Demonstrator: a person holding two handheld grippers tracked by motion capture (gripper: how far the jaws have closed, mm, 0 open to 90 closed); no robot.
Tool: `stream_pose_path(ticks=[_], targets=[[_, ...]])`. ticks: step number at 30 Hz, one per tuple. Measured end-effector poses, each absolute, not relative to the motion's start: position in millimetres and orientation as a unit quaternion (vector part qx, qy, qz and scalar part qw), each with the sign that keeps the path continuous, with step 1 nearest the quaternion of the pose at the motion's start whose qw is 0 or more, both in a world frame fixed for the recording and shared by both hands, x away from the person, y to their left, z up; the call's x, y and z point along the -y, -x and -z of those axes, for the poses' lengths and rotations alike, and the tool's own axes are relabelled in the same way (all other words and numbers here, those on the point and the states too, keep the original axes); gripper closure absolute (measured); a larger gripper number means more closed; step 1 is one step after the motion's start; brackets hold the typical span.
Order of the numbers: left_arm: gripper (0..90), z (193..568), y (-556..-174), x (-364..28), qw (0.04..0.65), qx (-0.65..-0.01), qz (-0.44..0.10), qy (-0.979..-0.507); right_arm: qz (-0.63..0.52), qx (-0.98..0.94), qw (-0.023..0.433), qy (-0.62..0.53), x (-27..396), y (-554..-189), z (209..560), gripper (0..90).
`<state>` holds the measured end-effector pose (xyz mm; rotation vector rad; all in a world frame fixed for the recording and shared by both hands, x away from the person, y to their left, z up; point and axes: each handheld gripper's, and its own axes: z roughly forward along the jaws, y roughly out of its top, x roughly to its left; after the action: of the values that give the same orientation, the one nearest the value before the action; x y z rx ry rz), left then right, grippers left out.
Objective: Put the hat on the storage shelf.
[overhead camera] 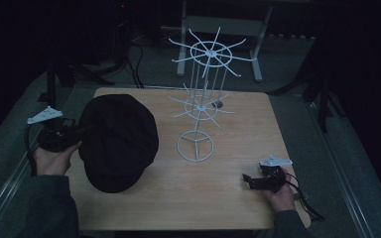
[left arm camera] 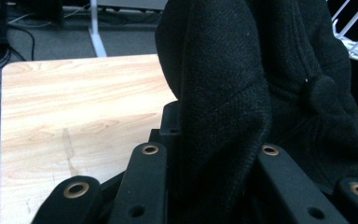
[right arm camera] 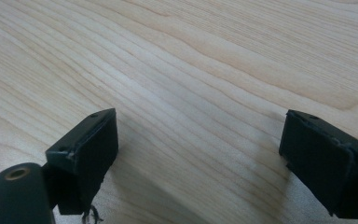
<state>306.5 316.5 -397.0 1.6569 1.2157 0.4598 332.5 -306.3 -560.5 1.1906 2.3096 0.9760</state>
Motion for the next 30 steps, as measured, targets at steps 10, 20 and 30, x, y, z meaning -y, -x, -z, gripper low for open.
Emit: stream_pose_path(ticks=[10,20,30], targets=[[75.6,386.7,-308.1,-318.0,0.53,-0.479,-0.181,-0.676,-0.346,-0.818,0.181,-0.423,306.1,-332.5,560.5,11.4],[75.4,375.9,-310.8,-317.1,0.561,-0.458,-0.175,-0.667,-0.346,-0.818,0.182,-0.422,306.2,-332.6,560.5,11.5],[75.6,365.9,-315.3,-311.0,0.582,-0.439,-0.171,-0.663,-0.346,-0.818,0.182,-0.422,306.3,-332.6,560.4,11.5]])
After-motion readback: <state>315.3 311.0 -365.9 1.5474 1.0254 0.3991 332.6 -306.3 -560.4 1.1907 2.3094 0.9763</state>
